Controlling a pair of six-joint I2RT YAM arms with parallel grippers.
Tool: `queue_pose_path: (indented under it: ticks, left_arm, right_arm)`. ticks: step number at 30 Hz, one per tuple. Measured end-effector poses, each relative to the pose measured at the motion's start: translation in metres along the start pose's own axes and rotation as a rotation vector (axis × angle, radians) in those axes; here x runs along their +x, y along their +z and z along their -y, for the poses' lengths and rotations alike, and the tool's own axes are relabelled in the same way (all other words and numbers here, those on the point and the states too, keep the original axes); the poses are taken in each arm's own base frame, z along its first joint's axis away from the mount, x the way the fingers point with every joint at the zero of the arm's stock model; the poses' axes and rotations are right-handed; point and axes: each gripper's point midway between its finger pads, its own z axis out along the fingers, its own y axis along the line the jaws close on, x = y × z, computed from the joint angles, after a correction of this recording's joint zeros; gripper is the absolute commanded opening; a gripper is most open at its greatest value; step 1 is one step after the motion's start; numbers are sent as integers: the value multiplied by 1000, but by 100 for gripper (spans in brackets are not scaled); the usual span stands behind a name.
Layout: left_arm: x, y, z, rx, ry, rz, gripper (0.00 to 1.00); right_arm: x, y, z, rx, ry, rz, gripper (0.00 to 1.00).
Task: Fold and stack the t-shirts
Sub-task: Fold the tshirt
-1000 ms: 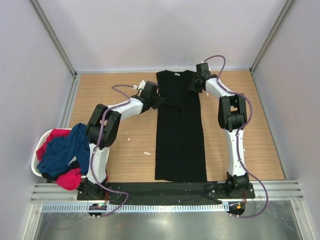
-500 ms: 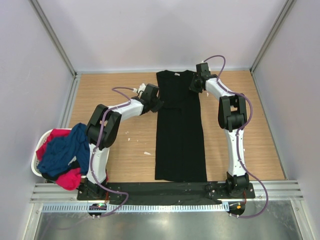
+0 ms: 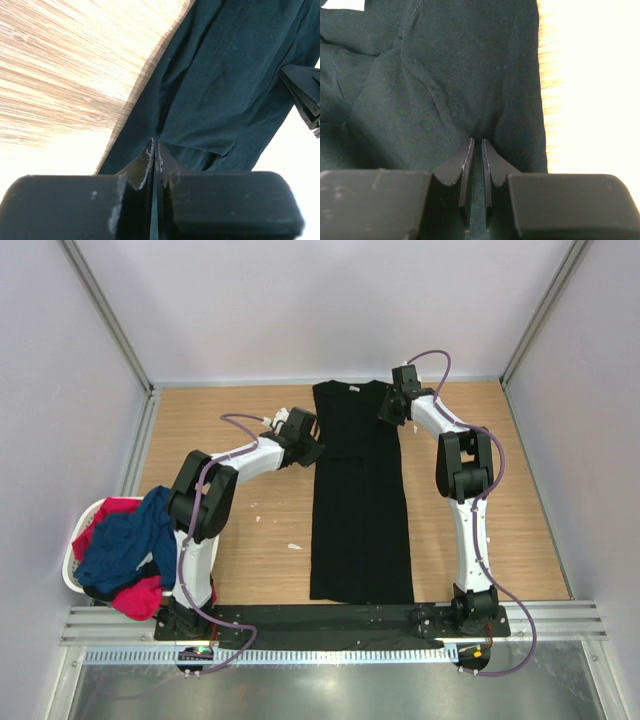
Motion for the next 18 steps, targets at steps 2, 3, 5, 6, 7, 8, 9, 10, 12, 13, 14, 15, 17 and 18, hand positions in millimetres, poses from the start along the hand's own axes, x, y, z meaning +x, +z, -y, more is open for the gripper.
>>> queue_pose_path:
  ticks: [2, 3, 5, 6, 7, 8, 9, 10, 12, 13, 14, 15, 17, 18]
  left_arm:
    - [-1, -1, 0, 0, 8, 4, 14]
    - [-2, -1, 0, -2, 20, 7, 21]
    - [-8, -3, 4, 5, 50, 15, 37]
    - [-12, -4, 9, 17, 60, 21, 39]
    - [-18, -6, 16, 35, 73, 30, 45]
    - [-28, -10, 29, 72, 88, 40, 47]
    - [-38, -13, 43, 110, 99, 53, 47]
    - [-53, -18, 63, 168, 110, 73, 48]
    - [-77, -24, 102, 281, 126, 109, 54]
    - [-87, -26, 120, 336, 139, 129, 54]
    - [-98, -27, 139, 394, 148, 147, 54]
    - [-104, -26, 152, 436, 161, 156, 54]
    - [-110, -17, 174, 517, 188, 160, 53]
    - [-107, -11, 180, 548, 199, 150, 50]
  right_arm:
    - [0, 0, 0, 1, 0, 0, 18]
    - [0, 0, 0, 1, 0, 0, 18]
    - [0, 0, 0, 0, 0, -1, 18]
    - [0, 0, 0, 0, 0, -1, 18]
    - [0, 0, 0, 0, 0, -1, 18]
    - [0, 0, 0, 0, 0, -1, 18]
    - [0, 0, 0, 0, 0, -1, 18]
    - [0, 0, 0, 0, 0, -1, 18]
    - [0, 0, 0, 0, 0, -1, 18]
    - [0, 0, 0, 1, -1, -2, 19]
    - [1, 0, 0, -3, -2, -4, 19]
    - [1, 0, 0, -5, -3, -5, 19]
    - [0, -1, 0, -10, -6, -9, 19]
    - [0, -2, 0, -11, -8, -14, 19]
